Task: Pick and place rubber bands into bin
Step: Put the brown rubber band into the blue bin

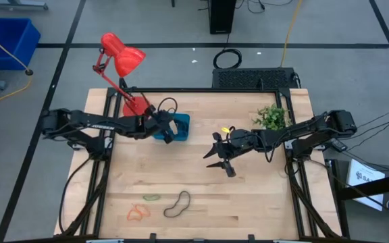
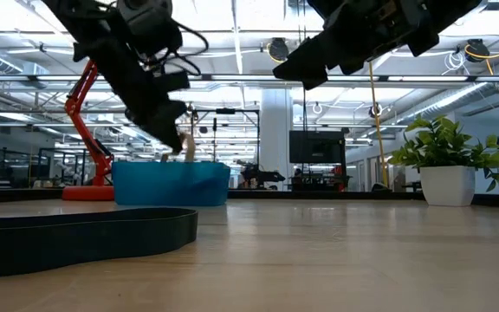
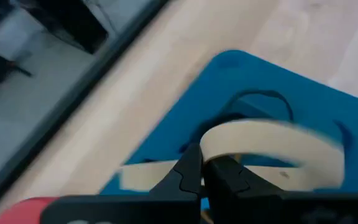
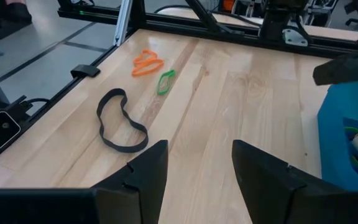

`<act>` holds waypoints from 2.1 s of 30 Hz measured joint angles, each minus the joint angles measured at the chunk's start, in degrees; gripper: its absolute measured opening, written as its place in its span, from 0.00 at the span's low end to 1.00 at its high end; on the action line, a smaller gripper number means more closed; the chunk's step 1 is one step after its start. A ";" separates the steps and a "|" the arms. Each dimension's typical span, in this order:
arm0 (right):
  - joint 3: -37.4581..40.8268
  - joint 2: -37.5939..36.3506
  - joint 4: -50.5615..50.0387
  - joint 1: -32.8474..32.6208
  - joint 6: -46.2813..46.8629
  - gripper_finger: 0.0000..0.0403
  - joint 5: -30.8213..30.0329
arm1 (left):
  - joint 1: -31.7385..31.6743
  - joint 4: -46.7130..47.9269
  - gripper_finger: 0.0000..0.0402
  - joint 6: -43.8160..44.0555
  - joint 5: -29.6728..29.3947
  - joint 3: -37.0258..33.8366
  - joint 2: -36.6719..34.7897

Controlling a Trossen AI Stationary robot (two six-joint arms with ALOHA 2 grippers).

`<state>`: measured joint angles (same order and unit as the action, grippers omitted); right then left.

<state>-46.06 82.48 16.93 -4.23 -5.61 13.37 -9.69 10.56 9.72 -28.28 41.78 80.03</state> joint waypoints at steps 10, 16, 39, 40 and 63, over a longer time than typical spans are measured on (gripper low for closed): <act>0.24 0.00 -0.43 0.00 0.00 0.43 0.00 | -3.18 1.28 0.03 8.51 7.90 0.00 5.93; 2.45 0.02 -0.49 0.00 0.00 0.44 0.00 | -3.48 1.30 0.12 8.82 7.92 0.00 6.65; 9.25 0.02 13.33 0.00 0.06 0.44 0.00 | -3.41 1.19 0.16 6.94 9.28 0.00 1.46; 9.25 0.02 13.31 0.00 -0.04 0.44 0.00 | -3.41 1.15 0.16 6.94 9.30 0.00 1.32; 9.25 0.02 13.29 0.02 0.00 0.44 0.00 | -3.41 0.67 0.18 9.82 14.08 0.00 1.01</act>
<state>-36.82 82.50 30.22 -4.21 -5.61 13.37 -13.10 11.22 19.55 -14.20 41.78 81.03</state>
